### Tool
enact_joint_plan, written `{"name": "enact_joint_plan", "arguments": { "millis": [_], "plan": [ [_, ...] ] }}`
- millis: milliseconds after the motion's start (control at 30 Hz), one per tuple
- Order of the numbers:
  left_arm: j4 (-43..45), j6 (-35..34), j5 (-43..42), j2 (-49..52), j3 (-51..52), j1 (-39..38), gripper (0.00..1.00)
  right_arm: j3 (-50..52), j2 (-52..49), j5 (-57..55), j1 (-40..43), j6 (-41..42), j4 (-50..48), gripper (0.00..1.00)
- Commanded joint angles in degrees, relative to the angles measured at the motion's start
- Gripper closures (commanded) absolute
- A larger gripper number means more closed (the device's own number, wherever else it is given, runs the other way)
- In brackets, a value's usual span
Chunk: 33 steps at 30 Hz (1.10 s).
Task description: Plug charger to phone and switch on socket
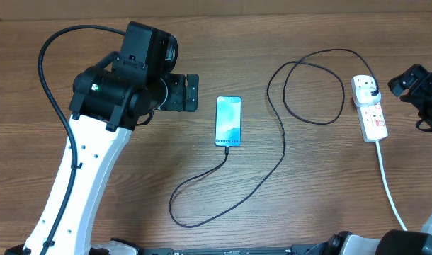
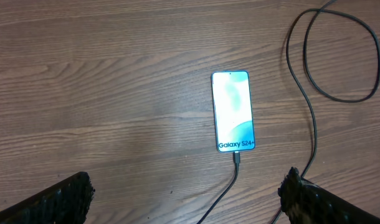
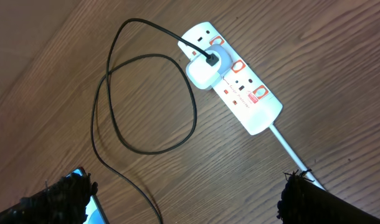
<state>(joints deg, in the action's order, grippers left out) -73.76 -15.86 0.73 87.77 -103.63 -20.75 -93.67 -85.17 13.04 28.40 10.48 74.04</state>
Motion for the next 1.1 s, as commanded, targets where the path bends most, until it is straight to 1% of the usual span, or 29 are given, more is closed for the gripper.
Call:
{"name": "enact_joint_plan", "arguments": {
  "millis": [0, 600, 733, 800, 933, 1000, 1067],
  "plan": [
    [0.1, 1.3, 0.8, 0.1, -0.6, 0.1, 0.00, -0.9, 0.4, -0.8, -0.2, 0.2, -0.2, 0.00],
    [0.0, 1.3, 0.9, -0.2, -0.6, 0.1, 0.00, -0.9, 0.4, -0.8, -0.2, 0.2, -0.2, 0.00],
    [-0.4, 2.3, 4.2, -1.4, -0.5, 0.1, 0.01, -0.9, 0.4, -0.8, -0.2, 0.2, -0.2, 0.00],
    [-0.7, 2.3, 6.3, -2.4, 0.0, 0.1, 0.00, -0.9, 0.4, -0.8, -0.2, 0.2, -0.2, 0.00],
    [-0.4, 2.4, 7.2, -5.6, 2.0, 0.1, 0.00, -0.9, 0.4, -0.8, -0.2, 0.2, -0.2, 0.00],
    [1.2, 2.4, 7.2, -8.4, 4.5, 0.1, 0.00, -0.9, 0.4, -0.8, -0.2, 0.2, -0.2, 0.00],
    [5.3, 2.4, 7.4, -12.0, 8.5, 0.2, 0.00, -0.9, 0.4, -0.8, -0.2, 0.2, -0.2, 0.00]
  ]
}}
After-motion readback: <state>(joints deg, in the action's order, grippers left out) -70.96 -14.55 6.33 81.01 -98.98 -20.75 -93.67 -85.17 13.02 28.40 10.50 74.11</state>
